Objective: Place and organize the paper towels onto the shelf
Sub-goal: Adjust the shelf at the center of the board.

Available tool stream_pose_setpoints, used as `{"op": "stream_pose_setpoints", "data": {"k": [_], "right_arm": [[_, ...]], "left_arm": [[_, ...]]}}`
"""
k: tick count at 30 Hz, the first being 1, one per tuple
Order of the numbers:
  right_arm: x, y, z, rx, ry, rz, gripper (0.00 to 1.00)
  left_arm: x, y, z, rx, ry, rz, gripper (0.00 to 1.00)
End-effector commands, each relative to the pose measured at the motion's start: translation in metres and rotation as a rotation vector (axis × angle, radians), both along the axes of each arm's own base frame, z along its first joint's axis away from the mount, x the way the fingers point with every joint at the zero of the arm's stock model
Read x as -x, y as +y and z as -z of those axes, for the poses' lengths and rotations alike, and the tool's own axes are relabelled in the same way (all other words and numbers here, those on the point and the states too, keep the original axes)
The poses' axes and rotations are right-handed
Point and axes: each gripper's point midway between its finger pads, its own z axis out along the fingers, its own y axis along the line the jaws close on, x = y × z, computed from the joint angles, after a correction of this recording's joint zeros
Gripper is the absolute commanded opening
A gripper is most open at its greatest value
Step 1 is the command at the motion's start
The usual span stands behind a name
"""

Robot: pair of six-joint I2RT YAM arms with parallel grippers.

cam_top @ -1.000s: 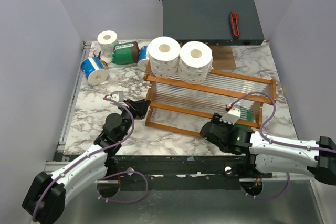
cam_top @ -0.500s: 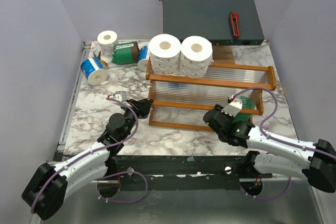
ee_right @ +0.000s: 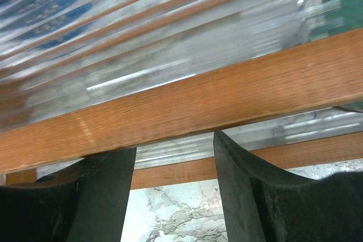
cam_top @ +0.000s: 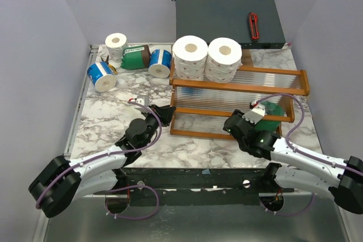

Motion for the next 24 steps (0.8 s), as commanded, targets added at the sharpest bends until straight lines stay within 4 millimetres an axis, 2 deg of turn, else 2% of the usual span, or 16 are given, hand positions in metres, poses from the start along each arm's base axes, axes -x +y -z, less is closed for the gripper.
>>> {"op": "stream_pose_setpoints", "data": {"k": [1, 7, 12, 17, 19, 23, 24], "right_arm": [[-0.001, -0.003, -0.010, -0.032, -0.028, 0.011, 0.62], [0.000, -0.001, -0.018, -0.050, -0.040, -0.010, 0.68], [0.000, -0.001, -0.023, -0.049, -0.044, -0.016, 0.70], [0.002, 0.001, -0.028, -0.053, -0.045, -0.038, 0.73], [0.003, 0.004, -0.032, -0.063, -0.045, -0.063, 0.75], [0.004, 0.012, -0.044, -0.079, -0.054, -0.120, 0.80], [0.005, 0.014, -0.046, -0.080, -0.054, -0.132, 0.81]], "left_arm": [[0.049, -0.048, 0.042, -0.044, 0.173, 0.280, 0.00], [0.056, -0.067, 0.041, -0.075, 0.169, 0.336, 0.00], [0.060, -0.084, 0.039, -0.102, 0.160, 0.386, 0.00], [0.057, -0.080, 0.033, -0.122, 0.147, 0.359, 0.00], [0.054, -0.069, 0.034, -0.156, 0.159, 0.313, 0.10], [0.045, -0.035, 0.033, -0.218, 0.198, 0.166, 0.52], [0.043, -0.024, 0.032, -0.225, 0.214, 0.122, 0.59]]}}
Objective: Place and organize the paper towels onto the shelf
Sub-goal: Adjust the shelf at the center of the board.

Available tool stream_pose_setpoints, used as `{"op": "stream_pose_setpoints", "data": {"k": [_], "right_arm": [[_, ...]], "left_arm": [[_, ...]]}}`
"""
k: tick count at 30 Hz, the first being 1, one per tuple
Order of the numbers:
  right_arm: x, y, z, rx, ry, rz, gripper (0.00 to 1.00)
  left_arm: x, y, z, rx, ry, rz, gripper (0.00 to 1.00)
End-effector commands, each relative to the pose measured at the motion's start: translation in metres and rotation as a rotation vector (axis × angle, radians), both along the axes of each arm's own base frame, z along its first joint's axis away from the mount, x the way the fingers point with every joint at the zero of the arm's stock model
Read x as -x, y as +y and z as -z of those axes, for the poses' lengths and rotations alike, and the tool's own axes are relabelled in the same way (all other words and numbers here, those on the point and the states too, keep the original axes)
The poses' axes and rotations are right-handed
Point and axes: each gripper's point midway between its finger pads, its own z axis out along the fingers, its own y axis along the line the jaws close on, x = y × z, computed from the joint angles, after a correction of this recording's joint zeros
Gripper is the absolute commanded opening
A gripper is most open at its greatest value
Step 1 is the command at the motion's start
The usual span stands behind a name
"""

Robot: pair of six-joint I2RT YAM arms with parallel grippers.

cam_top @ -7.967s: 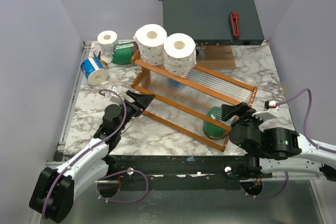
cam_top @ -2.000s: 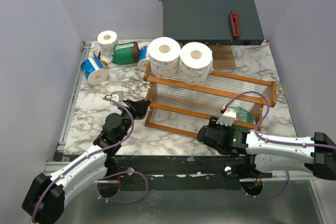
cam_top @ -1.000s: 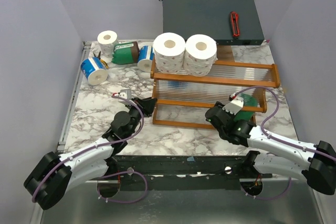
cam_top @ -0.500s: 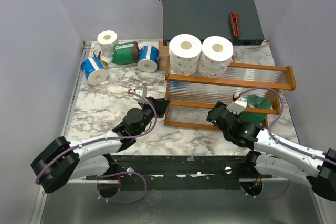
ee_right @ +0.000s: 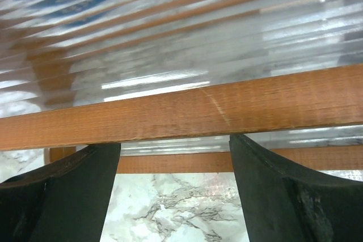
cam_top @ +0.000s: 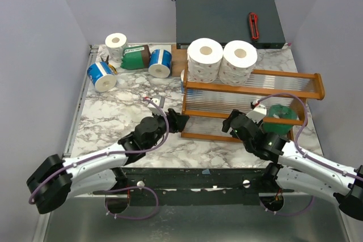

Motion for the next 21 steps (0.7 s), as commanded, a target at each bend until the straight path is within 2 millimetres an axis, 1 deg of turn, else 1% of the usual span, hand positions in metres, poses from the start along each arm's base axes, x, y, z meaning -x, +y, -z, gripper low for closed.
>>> {"op": "stream_pose_setpoints", "data": {"k": [1, 2, 4, 5, 6, 7, 8, 9, 10, 11, 12, 15, 16, 17, 18, 21], "right_arm": [[-0.009, 0.012, -0.033, -0.058, -0.062, -0.038, 0.83], [-0.008, 0.014, -0.035, -0.059, -0.061, -0.047, 0.84], [-0.008, 0.016, -0.036, -0.055, -0.055, -0.063, 0.85], [-0.008, 0.017, -0.037, -0.056, -0.054, -0.071, 0.86], [-0.007, 0.018, -0.038, -0.058, -0.053, -0.076, 0.86], [-0.006, 0.020, -0.039, -0.064, -0.051, -0.084, 0.86], [-0.006, 0.022, -0.040, -0.072, -0.050, -0.097, 0.87], [-0.005, 0.024, -0.040, -0.076, -0.053, -0.113, 0.87], [-0.004, 0.026, -0.040, -0.077, -0.056, -0.128, 0.86], [-0.004, 0.028, -0.041, -0.082, -0.061, -0.144, 0.87], [-0.003, 0.029, -0.040, -0.084, -0.067, -0.159, 0.87], [0.000, 0.031, -0.037, -0.102, -0.080, -0.186, 0.87], [0.001, 0.032, -0.036, -0.104, -0.085, -0.198, 0.87], [0.002, 0.033, -0.034, -0.106, -0.085, -0.211, 0.87], [0.003, 0.035, -0.034, -0.108, -0.089, -0.226, 0.87], [0.005, 0.040, -0.033, -0.112, -0.087, -0.261, 0.87]], "left_arm": [[0.019, 0.034, 0.033, -0.138, 0.160, -0.067, 0.66], [0.018, 0.044, 0.035, -0.153, 0.184, -0.110, 0.70], [0.012, 0.061, 0.032, -0.158, 0.211, -0.187, 0.78], [0.009, 0.069, 0.032, -0.159, 0.231, -0.218, 0.91], [0.005, 0.079, 0.034, -0.159, 0.259, -0.263, 0.98], [0.001, 0.088, 0.031, -0.138, 0.295, -0.311, 0.99], [-0.005, 0.100, 0.034, -0.129, 0.339, -0.354, 0.99], [-0.013, 0.107, 0.032, -0.103, 0.372, -0.368, 0.99], [-0.019, 0.107, 0.031, -0.082, 0.400, -0.350, 0.98], [-0.028, 0.111, 0.027, -0.050, 0.412, -0.347, 0.98], [-0.035, 0.108, 0.025, -0.023, 0.434, -0.313, 0.99], [-0.063, 0.096, 0.009, 0.015, 0.457, -0.226, 0.98], [-0.072, 0.090, 0.000, 0.012, 0.461, -0.200, 0.99], [-0.081, 0.082, 0.001, -0.004, 0.477, -0.173, 0.99], [-0.090, 0.075, -0.007, -0.008, 0.471, -0.146, 0.99], [-0.112, 0.055, -0.006, -0.017, 0.508, -0.085, 0.99]]}}
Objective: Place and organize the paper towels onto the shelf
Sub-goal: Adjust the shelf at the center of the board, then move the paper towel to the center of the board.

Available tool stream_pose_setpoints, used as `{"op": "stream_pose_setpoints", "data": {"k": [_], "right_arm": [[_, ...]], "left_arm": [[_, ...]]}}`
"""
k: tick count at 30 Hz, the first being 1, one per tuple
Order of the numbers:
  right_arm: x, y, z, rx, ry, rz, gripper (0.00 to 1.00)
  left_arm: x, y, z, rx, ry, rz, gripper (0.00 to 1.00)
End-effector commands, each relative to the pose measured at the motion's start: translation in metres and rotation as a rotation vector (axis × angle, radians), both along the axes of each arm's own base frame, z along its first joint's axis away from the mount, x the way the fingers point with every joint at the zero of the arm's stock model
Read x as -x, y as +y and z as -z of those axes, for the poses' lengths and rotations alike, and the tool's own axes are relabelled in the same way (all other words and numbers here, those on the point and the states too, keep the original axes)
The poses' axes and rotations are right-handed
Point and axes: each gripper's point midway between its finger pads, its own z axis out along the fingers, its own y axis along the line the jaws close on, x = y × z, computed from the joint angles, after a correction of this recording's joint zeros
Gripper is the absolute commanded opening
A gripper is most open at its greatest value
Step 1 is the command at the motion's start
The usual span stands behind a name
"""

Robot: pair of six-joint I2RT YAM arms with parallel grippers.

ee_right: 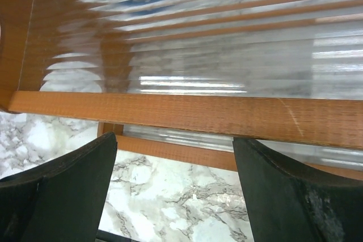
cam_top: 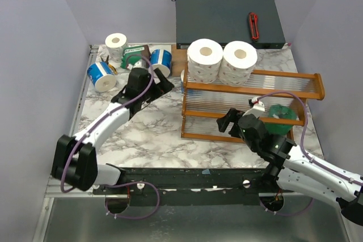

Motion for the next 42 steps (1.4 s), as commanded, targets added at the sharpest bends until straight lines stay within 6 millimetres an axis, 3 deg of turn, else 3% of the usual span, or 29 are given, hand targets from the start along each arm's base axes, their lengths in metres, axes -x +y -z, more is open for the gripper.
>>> {"op": "stream_pose_setpoints", "data": {"k": [1, 9, 14, 21, 30, 42], "right_arm": [[0.003, 0.012, 0.002, -0.008, -0.009, -0.085, 0.87], [0.004, 0.017, 0.001, 0.013, -0.004, -0.117, 0.86], [0.010, 0.021, -0.006, -0.063, -0.047, -0.158, 0.86], [0.011, 0.017, 0.001, -0.066, -0.037, -0.137, 0.86], [0.010, 0.015, 0.005, -0.050, -0.029, -0.127, 0.86], [0.008, 0.016, 0.009, -0.039, -0.017, -0.116, 0.86]], "left_arm": [[-0.020, -0.044, -0.017, 0.067, 0.035, 0.198, 0.99], [-0.063, -0.060, 0.002, 0.052, 0.029, 0.202, 0.99], [-0.088, -0.066, 0.010, 0.031, 0.020, 0.195, 0.99], [-0.116, -0.078, 0.017, 0.030, 0.030, 0.196, 0.97], [-0.125, -0.088, 0.044, -0.024, 0.098, 0.215, 0.86], [-0.127, -0.098, 0.061, -0.059, 0.113, 0.248, 0.85]]}}
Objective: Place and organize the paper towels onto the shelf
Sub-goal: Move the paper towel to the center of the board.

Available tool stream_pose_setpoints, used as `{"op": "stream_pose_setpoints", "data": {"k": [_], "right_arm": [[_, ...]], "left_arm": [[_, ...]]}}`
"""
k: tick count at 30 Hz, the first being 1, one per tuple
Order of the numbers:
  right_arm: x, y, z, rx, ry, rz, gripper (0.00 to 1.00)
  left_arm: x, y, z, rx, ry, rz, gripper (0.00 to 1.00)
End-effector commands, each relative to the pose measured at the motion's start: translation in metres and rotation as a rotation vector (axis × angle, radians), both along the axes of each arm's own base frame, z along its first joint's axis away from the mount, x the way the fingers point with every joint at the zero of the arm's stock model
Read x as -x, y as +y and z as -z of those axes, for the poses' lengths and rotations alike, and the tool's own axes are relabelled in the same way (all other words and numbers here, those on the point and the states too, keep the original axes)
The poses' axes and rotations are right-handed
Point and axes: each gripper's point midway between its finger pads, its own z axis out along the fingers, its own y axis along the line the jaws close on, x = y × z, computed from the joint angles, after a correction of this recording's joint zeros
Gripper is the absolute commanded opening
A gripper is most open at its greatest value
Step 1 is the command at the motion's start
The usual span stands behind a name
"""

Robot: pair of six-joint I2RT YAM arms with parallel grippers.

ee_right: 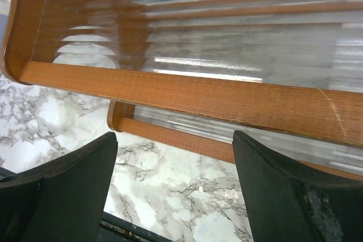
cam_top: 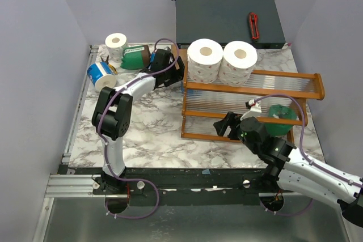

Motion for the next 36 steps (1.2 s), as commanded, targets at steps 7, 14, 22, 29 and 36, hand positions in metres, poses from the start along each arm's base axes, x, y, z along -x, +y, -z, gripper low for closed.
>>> {"op": "stream_pose_setpoints", "data": {"k": [7, 14, 22, 29, 36], "right_arm": [[-0.005, -0.002, 0.005, -0.010, -0.004, 0.037, 0.86], [-0.007, 0.001, 0.002, -0.006, -0.007, 0.032, 0.86], [-0.008, 0.003, -0.002, -0.017, -0.019, 0.024, 0.86], [-0.008, 0.005, -0.004, -0.020, -0.025, 0.014, 0.86], [-0.009, 0.012, -0.006, -0.035, -0.033, -0.009, 0.86]], "left_arm": [[-0.003, -0.011, 0.008, -0.055, -0.017, 0.041, 0.70], [-0.001, -0.006, 0.005, -0.065, -0.033, 0.035, 0.38], [0.003, 0.014, -0.025, -0.052, -0.095, -0.020, 0.27], [0.014, 0.042, -0.039, -0.068, -0.121, -0.089, 0.21], [0.033, 0.074, -0.047, -0.073, -0.112, -0.186, 0.14]]}}
